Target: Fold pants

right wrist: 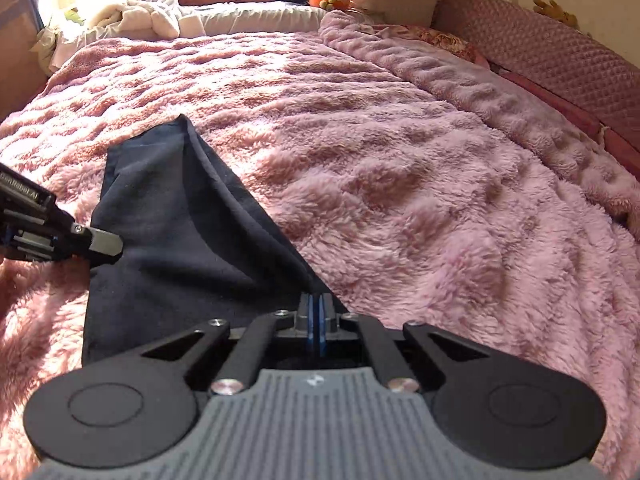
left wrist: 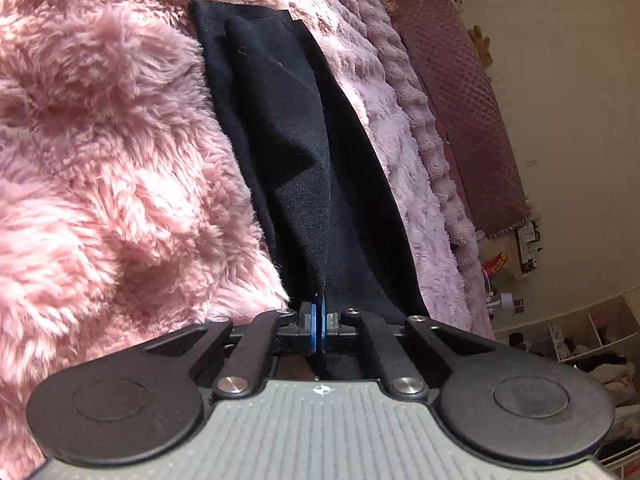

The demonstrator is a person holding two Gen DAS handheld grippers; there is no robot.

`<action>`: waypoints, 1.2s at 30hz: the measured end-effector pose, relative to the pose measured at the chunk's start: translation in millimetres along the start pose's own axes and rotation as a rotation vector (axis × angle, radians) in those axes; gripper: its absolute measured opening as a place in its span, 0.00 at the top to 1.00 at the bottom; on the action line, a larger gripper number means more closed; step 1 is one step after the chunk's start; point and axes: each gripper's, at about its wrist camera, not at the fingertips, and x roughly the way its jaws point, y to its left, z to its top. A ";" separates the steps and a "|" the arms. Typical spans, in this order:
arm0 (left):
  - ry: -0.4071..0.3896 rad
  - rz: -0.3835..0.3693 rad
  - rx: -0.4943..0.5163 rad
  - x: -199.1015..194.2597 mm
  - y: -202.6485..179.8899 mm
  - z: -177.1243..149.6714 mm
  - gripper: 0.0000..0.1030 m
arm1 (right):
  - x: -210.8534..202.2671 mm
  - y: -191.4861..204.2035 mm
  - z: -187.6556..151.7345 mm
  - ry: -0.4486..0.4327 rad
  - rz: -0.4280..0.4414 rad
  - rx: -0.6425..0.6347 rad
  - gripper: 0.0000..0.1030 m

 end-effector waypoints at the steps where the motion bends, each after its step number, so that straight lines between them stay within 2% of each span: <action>1: -0.003 0.010 0.013 -1.9 -2.5 -3.1 0.99 | 3.2 -4.9 2.2 -0.002 -0.013 0.032 1.00; 3: 0.004 0.002 0.006 -2.9 -1.6 -3.4 0.99 | 11.8 -9.4 5.3 0.019 -0.017 0.059 1.00; 4: 0.003 -0.004 0.002 -2.1 -0.5 -1.5 0.97 | 17.5 -9.0 6.5 0.042 -0.030 0.071 0.92; 5: -0.009 -0.014 -0.013 -5.5 5.3 0.9 0.97 | 19.9 -8.4 7.9 0.047 -0.043 0.086 0.89; 6: -0.022 -0.029 -0.026 -5.9 8.3 4.0 0.94 | 20.8 -8.3 9.3 0.039 -0.040 0.111 0.79; 7: -0.043 -0.054 -0.048 -8.1 14.5 9.0 0.89 | 19.9 -8.4 10.9 0.020 -0.011 0.146 0.75; 9: -0.086 -0.105 -0.120 -14.3 29.0 16.0 0.87 | 16.1 -4.2 14.0 -0.028 0.040 0.177 0.74; 10: -0.106 -0.137 -0.173 -17.4 38.4 20.4 0.87 | 15.9 0.4 16.9 -0.041 0.043 0.172 0.70; 13: -0.132 -0.185 -0.250 -18.1 56.2 33.5 0.87 | 22.7 17.6 28.6 -0.042 0.049 0.118 0.69; 17: -0.173 -0.201 -0.290 -11.6 69.6 49.3 0.87 | 26.7 37.7 39.0 -0.076 0.073 0.079 0.69; 21: -0.185 -0.227 -0.343 3.4 72.0 64.7 0.87 | 24.4 48.4 40.1 -0.113 0.119 0.097 0.69; 24: -0.199 -0.242 -0.379 7.4 73.5 73.5 0.87 | 24.8 52.2 37.5 -0.109 0.128 0.116 0.69; 27: -0.194 -0.207 -0.387 4.2 73.2 86.3 0.87 | 24.5 54.8 34.2 -0.101 0.124 0.112 0.69; 29: -0.236 -0.127 -0.350 -6.1 66.2 91.5 0.91 | 23.8 56.1 31.6 -0.099 0.109 0.097 0.69; 31: -0.290 -0.027 -0.294 -19.6 57.0 94.8 0.91 | 21.8 54.8 29.2 -0.106 0.080 0.086 0.69; 33: -0.330 0.038 -0.258 -27.8 51.5 100.0 0.91 | 17.1 51.0 27.3 -0.110 0.057 0.083 0.69; 36: -0.391 0.117 -0.266 -40.3 57.7 105.7 0.91 | 3.4 40.9 22.1 -0.117 0.017 0.098 0.69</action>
